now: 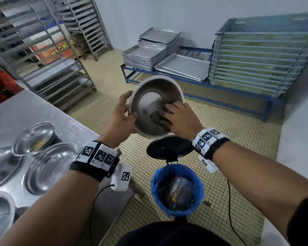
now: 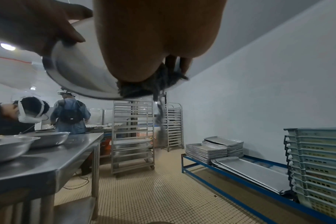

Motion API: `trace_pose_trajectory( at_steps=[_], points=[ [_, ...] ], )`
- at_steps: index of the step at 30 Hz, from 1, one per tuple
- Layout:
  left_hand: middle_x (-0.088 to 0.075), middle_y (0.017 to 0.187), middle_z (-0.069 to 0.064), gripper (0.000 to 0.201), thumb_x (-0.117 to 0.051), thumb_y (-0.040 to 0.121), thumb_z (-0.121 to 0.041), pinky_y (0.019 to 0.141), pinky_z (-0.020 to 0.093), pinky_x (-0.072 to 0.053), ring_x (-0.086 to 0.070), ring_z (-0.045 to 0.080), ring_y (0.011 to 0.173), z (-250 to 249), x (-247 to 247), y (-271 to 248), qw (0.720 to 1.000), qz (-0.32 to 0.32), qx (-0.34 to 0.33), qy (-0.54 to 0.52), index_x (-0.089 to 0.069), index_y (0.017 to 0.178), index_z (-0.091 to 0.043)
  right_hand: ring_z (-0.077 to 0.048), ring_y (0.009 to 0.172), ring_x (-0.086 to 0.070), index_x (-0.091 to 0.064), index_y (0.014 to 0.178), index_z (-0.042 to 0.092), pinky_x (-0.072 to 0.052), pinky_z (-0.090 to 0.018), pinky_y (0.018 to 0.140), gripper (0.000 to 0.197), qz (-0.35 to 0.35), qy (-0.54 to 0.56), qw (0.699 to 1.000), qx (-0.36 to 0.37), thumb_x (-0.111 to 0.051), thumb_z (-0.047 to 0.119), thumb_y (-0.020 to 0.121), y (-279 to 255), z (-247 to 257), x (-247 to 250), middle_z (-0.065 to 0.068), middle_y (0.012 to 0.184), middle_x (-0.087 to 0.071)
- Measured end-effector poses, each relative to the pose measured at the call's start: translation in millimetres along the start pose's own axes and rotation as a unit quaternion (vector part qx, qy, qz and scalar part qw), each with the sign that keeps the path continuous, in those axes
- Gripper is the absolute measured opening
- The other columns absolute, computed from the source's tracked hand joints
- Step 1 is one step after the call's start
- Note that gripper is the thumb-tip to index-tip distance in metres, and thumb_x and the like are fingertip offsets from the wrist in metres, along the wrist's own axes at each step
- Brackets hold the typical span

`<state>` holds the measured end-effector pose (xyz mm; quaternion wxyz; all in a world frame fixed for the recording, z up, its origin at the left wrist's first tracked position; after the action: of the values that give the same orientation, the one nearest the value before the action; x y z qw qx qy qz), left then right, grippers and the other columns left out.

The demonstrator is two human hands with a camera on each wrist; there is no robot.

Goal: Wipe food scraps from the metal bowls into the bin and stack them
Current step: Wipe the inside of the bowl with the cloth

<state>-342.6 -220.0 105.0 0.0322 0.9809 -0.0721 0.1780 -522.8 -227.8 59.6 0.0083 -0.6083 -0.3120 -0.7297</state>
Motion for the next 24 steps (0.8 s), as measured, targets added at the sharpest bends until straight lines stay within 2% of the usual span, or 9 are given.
trace_pose_trajectory(
  at_steps=[3, 6, 9, 11, 14, 16, 20, 22, 24],
  points=[
    [-0.067, 0.125, -0.001, 0.069, -0.048, 0.101, 0.011, 0.064, 0.046, -0.065, -0.078, 0.015, 0.091, -10, 8, 4, 1.000, -0.013, -0.019, -0.006, -0.040, 0.147, -0.040, -0.025, 0.108, -0.054, -0.071, 0.123, 0.027, -0.045, -0.042, 0.085, 0.033, -0.014, 0.004, 1.000, 0.006, -0.054, 0.041, 0.099, -1, 4, 9, 0.005, 0.121, -0.066],
    [-0.069, 0.123, -0.002, 0.072, -0.047, 0.098, 0.013, 0.065, 0.050, -0.065, -0.078, 0.022, 0.092, -17, 10, 7, 0.999, -0.019, -0.029, -0.015, -0.042, 0.143, -0.043, -0.023, 0.103, -0.055, -0.073, 0.117, 0.025, -0.048, -0.041, 0.082, 0.029, -0.022, 0.022, 0.999, 0.014, -0.056, 0.037, 0.097, -5, 6, 18, 0.006, 0.112, -0.069],
    [-0.070, 0.120, -0.001, 0.072, -0.048, 0.096, 0.012, 0.069, 0.061, -0.064, -0.077, 0.031, 0.096, -23, 13, 11, 0.999, -0.031, -0.039, -0.016, -0.045, 0.141, -0.044, -0.023, 0.103, -0.057, -0.072, 0.120, 0.020, -0.051, -0.039, 0.086, 0.032, -0.012, 0.037, 0.999, 0.034, -0.050, 0.033, 0.101, -14, 3, 15, 0.002, 0.117, -0.068],
    [-0.071, 0.118, -0.002, 0.072, -0.049, 0.096, 0.010, 0.069, 0.061, -0.064, -0.076, 0.033, 0.097, -26, 14, 12, 0.998, -0.035, -0.042, -0.010, -0.044, 0.142, -0.045, -0.025, 0.104, -0.060, -0.072, 0.120, 0.016, -0.052, -0.037, 0.087, 0.034, -0.009, 0.041, 0.998, 0.053, -0.047, 0.030, 0.103, -23, 4, 16, -0.002, 0.118, -0.069],
    [-0.070, 0.120, 0.001, 0.070, -0.051, 0.099, 0.007, 0.068, 0.057, -0.065, -0.077, 0.029, 0.094, -30, 14, 12, 0.999, -0.029, -0.045, -0.008, -0.044, 0.140, -0.049, -0.024, 0.099, -0.061, -0.072, 0.120, 0.012, -0.058, -0.040, 0.078, 0.026, -0.020, 0.072, 0.997, 0.025, -0.061, 0.024, 0.100, -28, -1, 35, -0.005, 0.116, -0.069],
    [-0.070, 0.118, 0.002, 0.068, -0.052, 0.100, 0.007, 0.066, 0.054, -0.065, -0.078, 0.026, 0.089, -32, 10, 12, 0.999, -0.017, -0.044, -0.011, -0.044, 0.140, -0.047, -0.026, 0.099, -0.061, -0.070, 0.121, 0.011, -0.060, -0.044, 0.074, 0.028, -0.053, 0.096, 0.994, -0.020, -0.058, 0.028, 0.102, -19, -12, 57, -0.009, 0.116, -0.067],
    [-0.070, 0.116, 0.004, 0.068, -0.051, 0.099, 0.010, 0.063, 0.053, -0.065, -0.079, 0.029, 0.082, -34, -1, 9, 0.998, 0.016, -0.045, -0.026, -0.045, 0.142, -0.043, -0.032, 0.104, -0.058, -0.066, 0.130, 0.013, -0.057, -0.045, 0.080, 0.037, -0.113, -0.004, 0.993, -0.034, -0.049, 0.033, 0.104, 21, -35, 87, -0.013, 0.124, -0.065],
    [-0.071, 0.115, 0.008, 0.069, -0.050, 0.100, 0.011, 0.063, 0.052, -0.065, -0.079, 0.031, 0.082, -35, -5, 9, 0.998, 0.030, -0.043, -0.031, -0.044, 0.142, -0.044, -0.032, 0.104, -0.057, -0.067, 0.129, 0.015, -0.049, -0.043, 0.085, 0.035, -0.099, -0.095, 0.991, 0.001, -0.058, 0.031, 0.099, 32, -34, 83, -0.010, 0.125, -0.068],
    [-0.070, 0.115, 0.009, 0.071, -0.049, 0.102, 0.010, 0.065, 0.053, -0.065, -0.079, 0.030, 0.083, -37, -2, 11, 0.998, 0.027, -0.047, -0.032, -0.046, 0.135, -0.053, -0.028, 0.104, -0.057, -0.069, 0.127, 0.021, -0.039, -0.041, 0.086, 0.036, -0.090, -0.158, 0.983, 0.026, -0.065, 0.037, 0.095, 32, -27, 76, 0.000, 0.124, -0.069]
  ],
)
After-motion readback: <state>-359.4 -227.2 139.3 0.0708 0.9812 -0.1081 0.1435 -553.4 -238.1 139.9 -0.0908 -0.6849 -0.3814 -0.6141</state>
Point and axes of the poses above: each hand's wrist, its own y-axis towards the middle knuckle, its own x-axis out of the back of the hand, z = x × y, the point moved 10 cm from there along y, towards the middle knuckle
